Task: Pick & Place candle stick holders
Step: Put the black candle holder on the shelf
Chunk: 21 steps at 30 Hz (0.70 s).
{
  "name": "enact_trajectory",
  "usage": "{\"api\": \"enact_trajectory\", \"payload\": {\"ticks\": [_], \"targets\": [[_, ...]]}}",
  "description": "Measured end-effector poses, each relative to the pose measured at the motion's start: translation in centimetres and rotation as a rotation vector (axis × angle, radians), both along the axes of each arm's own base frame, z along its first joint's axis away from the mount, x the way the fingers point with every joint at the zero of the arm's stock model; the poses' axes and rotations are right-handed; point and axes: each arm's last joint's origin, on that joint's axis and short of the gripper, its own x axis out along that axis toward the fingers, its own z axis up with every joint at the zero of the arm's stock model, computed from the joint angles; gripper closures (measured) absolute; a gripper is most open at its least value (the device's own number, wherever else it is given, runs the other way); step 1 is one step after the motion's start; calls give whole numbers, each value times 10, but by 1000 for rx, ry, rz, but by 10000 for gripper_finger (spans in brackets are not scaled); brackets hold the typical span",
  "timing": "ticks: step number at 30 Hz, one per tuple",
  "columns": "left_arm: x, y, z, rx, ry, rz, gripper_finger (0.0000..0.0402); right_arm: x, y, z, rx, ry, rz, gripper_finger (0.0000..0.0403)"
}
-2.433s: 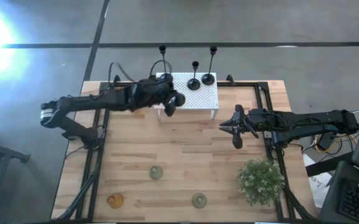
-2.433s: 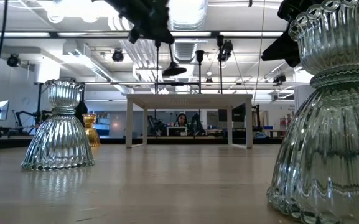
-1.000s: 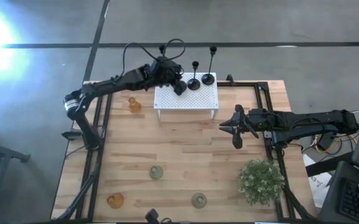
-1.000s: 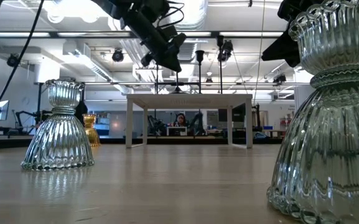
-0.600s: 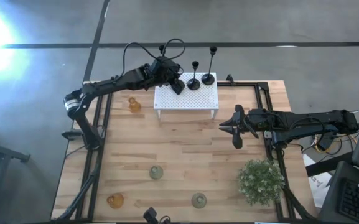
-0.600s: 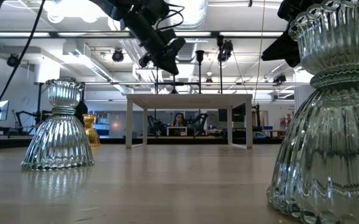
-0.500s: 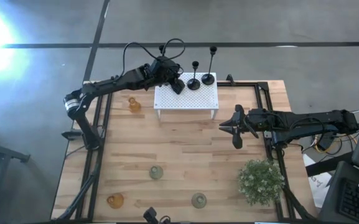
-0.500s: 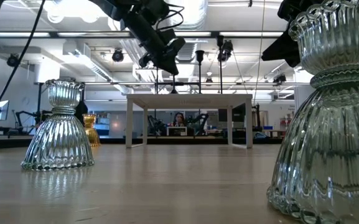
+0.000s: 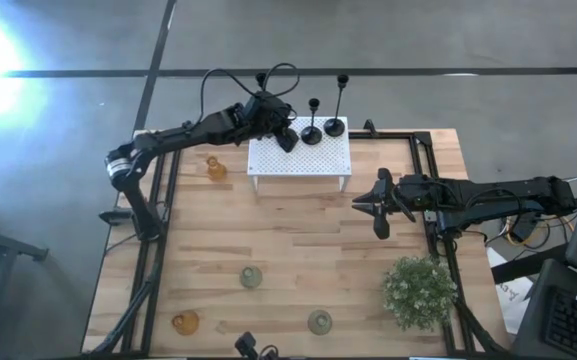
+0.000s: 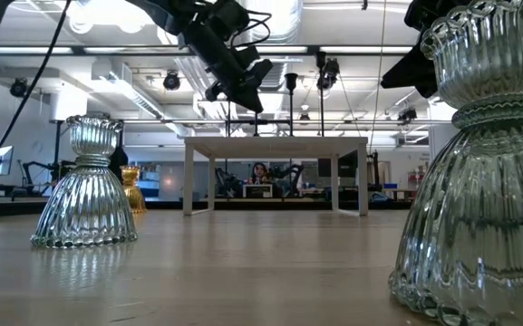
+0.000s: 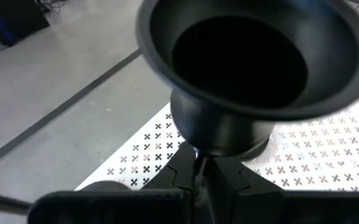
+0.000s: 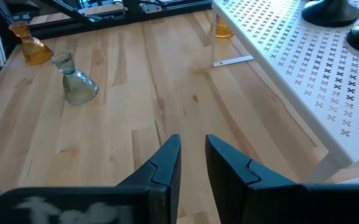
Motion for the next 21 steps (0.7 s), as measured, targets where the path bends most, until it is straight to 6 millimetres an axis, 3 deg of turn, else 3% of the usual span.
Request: {"api": "enact_trajectory", "payload": {"ticks": [21], "targets": [[4, 3, -4, 1, -2, -4, 372, 0, 0, 0, 0, 0, 0, 335]]}}
